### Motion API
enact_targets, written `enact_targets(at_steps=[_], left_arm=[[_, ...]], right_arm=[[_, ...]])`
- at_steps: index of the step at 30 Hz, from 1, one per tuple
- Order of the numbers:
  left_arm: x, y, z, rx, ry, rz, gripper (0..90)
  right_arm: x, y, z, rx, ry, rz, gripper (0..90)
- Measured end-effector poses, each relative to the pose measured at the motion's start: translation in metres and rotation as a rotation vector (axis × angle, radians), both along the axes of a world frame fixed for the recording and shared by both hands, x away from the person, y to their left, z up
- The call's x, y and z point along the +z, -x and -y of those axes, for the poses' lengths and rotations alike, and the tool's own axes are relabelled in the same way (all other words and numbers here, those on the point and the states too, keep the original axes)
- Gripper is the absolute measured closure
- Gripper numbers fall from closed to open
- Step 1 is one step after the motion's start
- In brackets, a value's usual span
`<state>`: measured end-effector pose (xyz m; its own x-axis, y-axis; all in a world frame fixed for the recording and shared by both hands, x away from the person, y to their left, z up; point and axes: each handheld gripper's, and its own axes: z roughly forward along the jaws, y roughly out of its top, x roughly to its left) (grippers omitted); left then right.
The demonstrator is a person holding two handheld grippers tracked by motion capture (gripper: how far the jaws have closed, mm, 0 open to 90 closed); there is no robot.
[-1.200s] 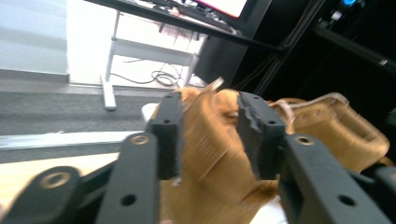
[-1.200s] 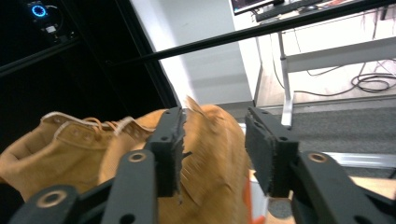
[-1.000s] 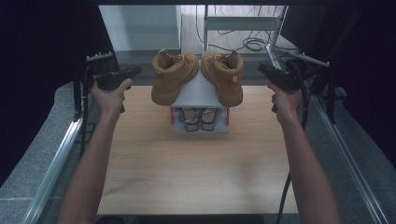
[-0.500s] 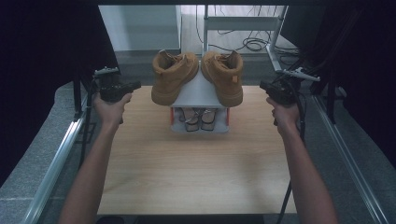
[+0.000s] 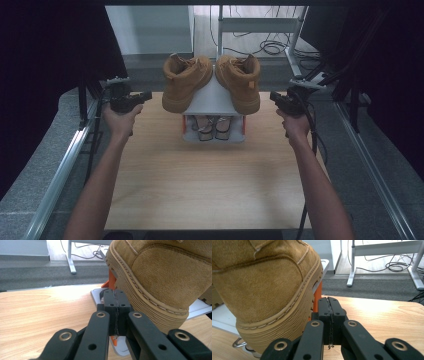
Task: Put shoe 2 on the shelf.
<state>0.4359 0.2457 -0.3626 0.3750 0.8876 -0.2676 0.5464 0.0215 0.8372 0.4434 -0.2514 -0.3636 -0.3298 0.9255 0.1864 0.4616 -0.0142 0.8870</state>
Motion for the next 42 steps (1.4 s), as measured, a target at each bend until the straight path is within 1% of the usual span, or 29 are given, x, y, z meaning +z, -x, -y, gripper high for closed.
enact_targets(at_steps=[2, 5, 9, 12, 16, 26, 27, 29, 30, 35, 41, 42], left_arm=[[0.000, -0.001, 0.001, 0.000, -0.002, 0.000, 90.0], [0.001, -0.002, 0.002, -0.003, 0.011, -0.001, 90.0], [0.003, -0.003, 0.010, -0.019, 0.011, 0.006, 90.0], [0.003, -0.005, 0.015, -0.021, -0.009, 0.006, 90.0], [0.005, -0.006, 0.017, -0.022, -0.013, 0.010, 90.0], [0.005, -0.008, 0.025, -0.033, -0.017, 0.006, 90.0], [0.005, -0.009, 0.026, -0.035, -0.010, 0.006, 90.0], [0.004, -0.009, 0.027, -0.041, 0.001, 0.006, 90.0], [0.004, -0.010, 0.027, -0.042, 0.010, 0.004, 90.0], [0.004, -0.009, 0.029, -0.035, 0.016, 0.002, 90.0], [0.005, -0.008, 0.032, -0.030, 0.006, 0.004, 90.0], [0.005, -0.008, 0.032, -0.034, 0.011, 0.002, 90.0]], right_arm=[[-0.001, 0.000, -0.002, -0.003, 0.010, 0.000, 89.2], [-0.003, -0.001, -0.004, -0.005, 0.014, -0.001, 89.2], [-0.003, -0.001, -0.011, 0.004, 0.032, 0.004, 89.2], [-0.002, 0.000, -0.016, 0.011, 0.054, 0.013, 89.2], [-0.002, 0.000, -0.020, 0.019, 0.068, 0.023, 89.2], [-0.002, -0.001, -0.030, 0.030, 0.083, 0.029, 89.2], [-0.002, -0.001, -0.031, 0.033, 0.082, 0.028, 89.3], [-0.001, -0.001, -0.034, 0.027, 0.104, 0.035, 89.3], [-0.001, -0.001, -0.034, 0.026, 0.106, 0.036, 89.3], [-0.001, -0.001, -0.035, 0.024, 0.111, 0.040, 89.4], [-0.001, 0.001, -0.038, 0.029, 0.119, 0.046, 89.4], [-0.001, 0.001, -0.039, 0.031, 0.117, 0.047, 89.4]])
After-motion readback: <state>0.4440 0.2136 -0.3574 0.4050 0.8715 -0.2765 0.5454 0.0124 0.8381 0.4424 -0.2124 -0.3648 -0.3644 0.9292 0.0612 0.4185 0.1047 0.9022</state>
